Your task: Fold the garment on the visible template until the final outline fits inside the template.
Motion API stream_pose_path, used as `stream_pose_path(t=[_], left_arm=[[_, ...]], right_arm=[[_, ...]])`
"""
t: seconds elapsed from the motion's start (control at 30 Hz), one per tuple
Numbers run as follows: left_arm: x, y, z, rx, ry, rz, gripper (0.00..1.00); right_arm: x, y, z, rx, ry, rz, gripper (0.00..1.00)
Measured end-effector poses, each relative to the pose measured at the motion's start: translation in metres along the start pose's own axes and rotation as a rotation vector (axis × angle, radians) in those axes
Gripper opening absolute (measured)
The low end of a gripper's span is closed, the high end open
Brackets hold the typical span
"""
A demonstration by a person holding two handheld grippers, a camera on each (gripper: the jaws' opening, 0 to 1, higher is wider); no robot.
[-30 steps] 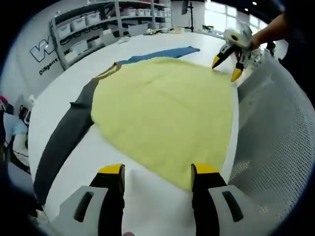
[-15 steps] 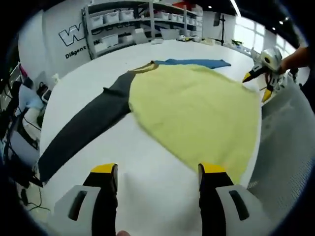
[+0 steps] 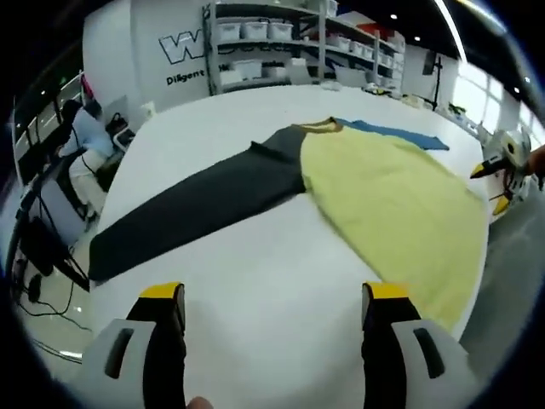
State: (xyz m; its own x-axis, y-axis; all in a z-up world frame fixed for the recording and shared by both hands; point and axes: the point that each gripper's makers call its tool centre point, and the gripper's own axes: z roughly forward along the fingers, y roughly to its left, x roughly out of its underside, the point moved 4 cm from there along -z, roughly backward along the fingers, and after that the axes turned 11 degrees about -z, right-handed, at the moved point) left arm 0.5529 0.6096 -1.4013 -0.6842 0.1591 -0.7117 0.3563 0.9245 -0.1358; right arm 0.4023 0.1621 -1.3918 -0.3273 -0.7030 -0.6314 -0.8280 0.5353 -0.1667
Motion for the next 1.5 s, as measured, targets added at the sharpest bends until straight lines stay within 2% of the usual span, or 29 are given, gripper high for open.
stream_pose_path(t=[0.33,0.5,0.6,0.7,0.93,1.0,1.03,1.17,1.33,1.4,1.5], left_arm=[[-0.007,0.033,-0.003,-0.042,-0.041,-0.074,0.80],[-0.013,0.058,-0.003,-0.088,-0.070,-0.086,0.77],[-0.015,0.073,-0.003,-0.113,-0.085,-0.120,0.75],[-0.018,0.087,0.000,-0.128,-0.086,-0.116,0.75],[-0.028,0.119,0.001,-0.179,-0.110,-0.170,0.71],[-0.030,0.123,0.001,-0.183,-0.114,-0.184,0.70],[-0.031,0.125,0.003,-0.173,-0.118,-0.227,0.69],[-0.035,0.135,0.004,-0.192,-0.139,-0.223,0.68],[-0.033,0.148,0.009,-0.206,-0.132,-0.232,0.64],[-0.031,0.154,0.012,-0.207,-0.126,-0.264,0.61],[-0.032,0.156,0.013,-0.214,-0.121,-0.273,0.59]], right_arm=[[-0.006,-0.003,-0.001,0.045,0.020,0.009,0.64],[-0.013,-0.005,-0.001,0.071,0.020,0.019,0.64],[-0.015,-0.005,-0.001,0.085,0.021,0.027,0.64],[-0.016,-0.002,0.000,0.087,0.028,0.031,0.64],[-0.014,0.006,-0.002,0.092,0.054,0.027,0.63],[-0.013,0.007,-0.003,0.098,0.060,0.033,0.63],[-0.013,0.008,-0.004,0.100,0.060,0.036,0.63],[-0.012,0.009,-0.006,0.111,0.066,0.049,0.63],[-0.013,0.012,-0.009,0.124,0.064,0.081,0.63],[-0.013,0.012,-0.009,0.131,0.067,0.084,0.63],[-0.015,0.012,-0.010,0.137,0.068,0.089,0.63]])
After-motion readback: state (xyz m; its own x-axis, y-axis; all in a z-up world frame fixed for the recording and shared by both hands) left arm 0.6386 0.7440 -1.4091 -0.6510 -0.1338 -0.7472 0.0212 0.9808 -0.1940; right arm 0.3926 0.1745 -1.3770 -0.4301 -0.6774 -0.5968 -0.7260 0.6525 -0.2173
